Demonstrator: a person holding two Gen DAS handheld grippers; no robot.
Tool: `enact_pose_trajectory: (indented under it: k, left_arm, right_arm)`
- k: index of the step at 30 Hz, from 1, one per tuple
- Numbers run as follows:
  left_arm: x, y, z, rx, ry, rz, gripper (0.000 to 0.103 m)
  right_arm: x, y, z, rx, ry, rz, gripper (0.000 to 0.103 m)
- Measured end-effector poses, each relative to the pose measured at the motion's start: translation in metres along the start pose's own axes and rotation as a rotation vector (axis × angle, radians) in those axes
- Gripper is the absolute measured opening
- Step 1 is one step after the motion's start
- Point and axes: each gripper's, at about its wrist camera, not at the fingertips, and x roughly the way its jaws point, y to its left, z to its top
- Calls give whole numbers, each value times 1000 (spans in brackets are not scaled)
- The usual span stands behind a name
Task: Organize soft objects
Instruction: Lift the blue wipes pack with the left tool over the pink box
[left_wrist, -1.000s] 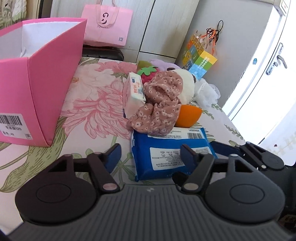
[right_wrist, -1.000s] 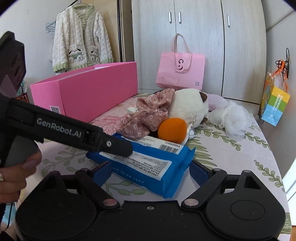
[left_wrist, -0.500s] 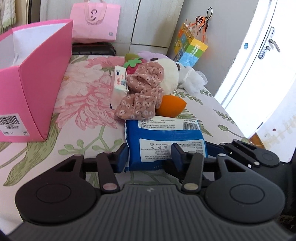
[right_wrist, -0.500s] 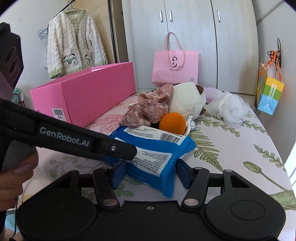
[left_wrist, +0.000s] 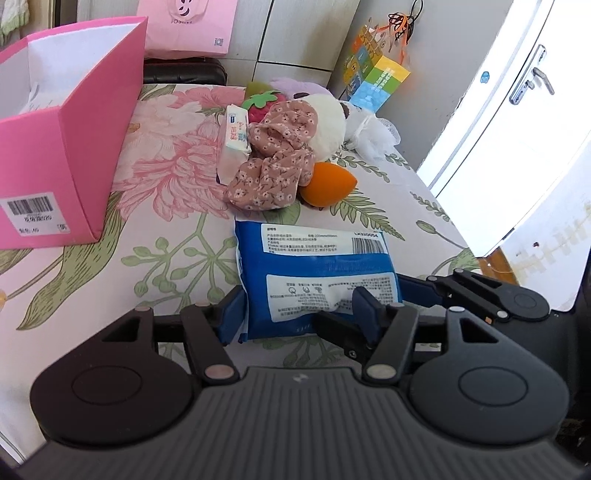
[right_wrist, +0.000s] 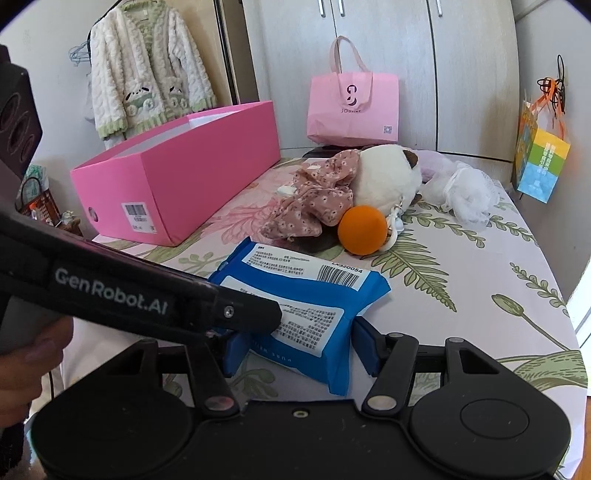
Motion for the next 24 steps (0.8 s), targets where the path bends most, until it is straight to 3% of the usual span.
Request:
enact_pose_trajectory:
  k: [10, 24]
  left_arm:
    - [-43, 0, -10, 43, -3, 26, 56]
    - [-132, 27, -26, 57, -15, 150, 55]
  right_arm:
    - [-21, 22, 5, -5, 42, 30, 65]
    - [-36, 101, 25, -125, 74, 143, 65]
